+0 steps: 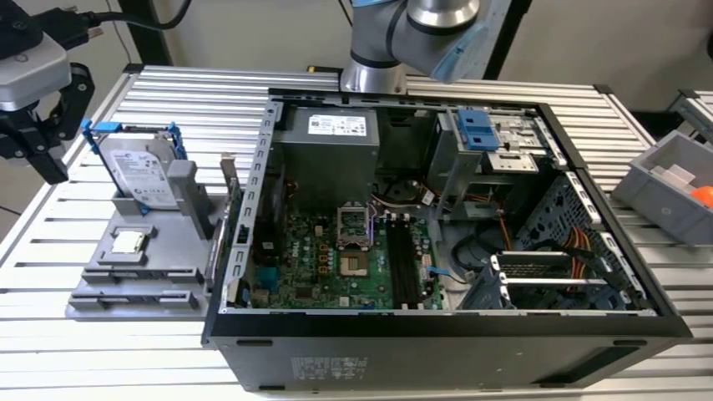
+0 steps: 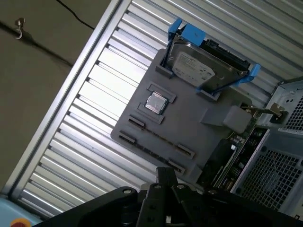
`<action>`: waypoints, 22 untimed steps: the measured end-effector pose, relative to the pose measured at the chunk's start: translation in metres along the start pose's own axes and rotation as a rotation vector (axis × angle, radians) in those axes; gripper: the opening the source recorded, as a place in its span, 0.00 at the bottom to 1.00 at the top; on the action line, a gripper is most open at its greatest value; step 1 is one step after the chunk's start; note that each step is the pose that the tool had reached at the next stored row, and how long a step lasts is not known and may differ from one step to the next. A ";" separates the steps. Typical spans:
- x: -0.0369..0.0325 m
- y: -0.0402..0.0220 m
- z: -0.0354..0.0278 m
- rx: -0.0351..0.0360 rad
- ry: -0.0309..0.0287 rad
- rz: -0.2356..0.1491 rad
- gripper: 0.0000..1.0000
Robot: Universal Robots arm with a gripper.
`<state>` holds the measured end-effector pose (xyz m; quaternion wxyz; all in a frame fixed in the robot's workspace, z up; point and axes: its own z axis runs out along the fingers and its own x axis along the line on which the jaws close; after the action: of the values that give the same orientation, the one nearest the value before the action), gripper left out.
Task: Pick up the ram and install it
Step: 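Pick up the ram and move it above insertion slot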
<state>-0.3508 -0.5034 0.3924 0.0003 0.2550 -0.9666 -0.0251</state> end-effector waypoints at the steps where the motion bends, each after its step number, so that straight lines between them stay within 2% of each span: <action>1: 0.0000 0.0000 0.0000 -0.0001 0.0004 -0.007 0.00; 6: -0.0001 -0.0001 0.0000 0.0015 0.0003 -0.042 0.00; 22: 0.0000 0.0000 0.0000 0.0116 -0.0082 -0.157 0.00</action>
<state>-0.3508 -0.5034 0.3925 -0.0071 0.3299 -0.9438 -0.0205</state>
